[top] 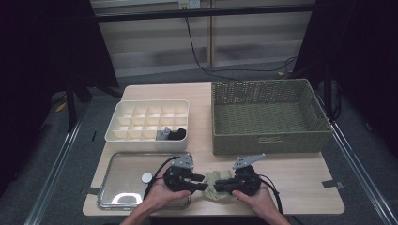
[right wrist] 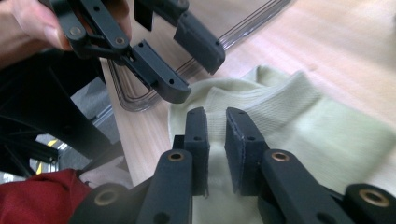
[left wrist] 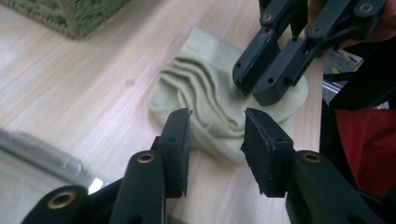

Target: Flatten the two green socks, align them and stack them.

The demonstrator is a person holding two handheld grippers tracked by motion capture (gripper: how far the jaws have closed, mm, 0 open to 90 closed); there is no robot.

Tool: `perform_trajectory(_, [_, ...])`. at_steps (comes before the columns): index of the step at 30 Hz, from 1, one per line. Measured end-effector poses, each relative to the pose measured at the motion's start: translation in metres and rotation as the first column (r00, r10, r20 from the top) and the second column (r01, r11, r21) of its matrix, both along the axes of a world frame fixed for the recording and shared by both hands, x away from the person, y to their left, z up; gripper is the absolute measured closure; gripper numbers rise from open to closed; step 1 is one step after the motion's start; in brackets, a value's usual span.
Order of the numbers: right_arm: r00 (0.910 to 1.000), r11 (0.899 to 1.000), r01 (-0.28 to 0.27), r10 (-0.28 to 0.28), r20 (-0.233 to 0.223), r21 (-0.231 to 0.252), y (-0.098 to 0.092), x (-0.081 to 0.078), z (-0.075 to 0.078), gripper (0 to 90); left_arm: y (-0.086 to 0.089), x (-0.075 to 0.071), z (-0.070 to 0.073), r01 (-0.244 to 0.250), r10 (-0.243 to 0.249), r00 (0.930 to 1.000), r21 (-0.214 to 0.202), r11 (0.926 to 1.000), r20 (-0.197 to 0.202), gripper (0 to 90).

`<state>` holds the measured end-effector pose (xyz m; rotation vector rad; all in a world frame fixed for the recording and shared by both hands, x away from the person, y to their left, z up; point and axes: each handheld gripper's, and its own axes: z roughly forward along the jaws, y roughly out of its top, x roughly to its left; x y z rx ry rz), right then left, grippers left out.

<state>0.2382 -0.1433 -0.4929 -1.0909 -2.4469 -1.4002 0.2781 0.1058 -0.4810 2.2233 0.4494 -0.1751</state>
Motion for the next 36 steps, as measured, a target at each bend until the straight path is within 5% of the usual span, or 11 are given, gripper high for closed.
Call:
perform_trajectory(8, [0.9984, 0.999, 0.054, -0.054, 0.018, 0.003, -0.027, -0.005, 0.009, 81.1, -0.02, 0.0, 0.004, 0.047, -0.047, 0.9989, -0.029, 0.9985, 0.002, 76.5])
perform_trajectory(19, [0.9946, 0.994, 0.104, -0.103, 0.008, -0.035, -0.045, -0.011, 0.007, 79.3, -0.048, 0.003, -0.01, 0.104, -0.104, 0.9946, 0.043, 0.9937, 0.006, 78.5])
perform_trajectory(20, [0.9944, 0.994, 0.105, -0.105, 0.007, -0.036, -0.046, -0.011, 0.007, 79.2, -0.048, 0.002, -0.011, 0.099, -0.1, 0.995, 0.069, 0.9927, 0.01, 78.9])
perform_trajectory(21, [0.9942, 0.994, 0.108, -0.108, 0.006, -0.035, -0.046, -0.011, 0.007, 78.6, -0.048, 0.002, -0.014, 0.096, -0.096, 0.9954, 0.036, 0.9947, -0.003, 79.1])
perform_trajectory(25, [0.9934, 0.993, 0.114, -0.115, -0.005, -0.04, -0.047, -0.01, 0.005, 76.2, -0.047, 0.002, -0.012, 0.103, -0.105, 0.9942, 0.071, 0.9922, 0.023, 80.4])
perform_trajectory(36, [0.9886, 0.987, 0.148, -0.15, -0.017, -0.066, -0.048, -0.005, -0.002, 68.5, -0.05, 0.008, -0.017, 0.044, -0.045, 0.9988, 0.042, 0.9982, 0.02, 83.4])
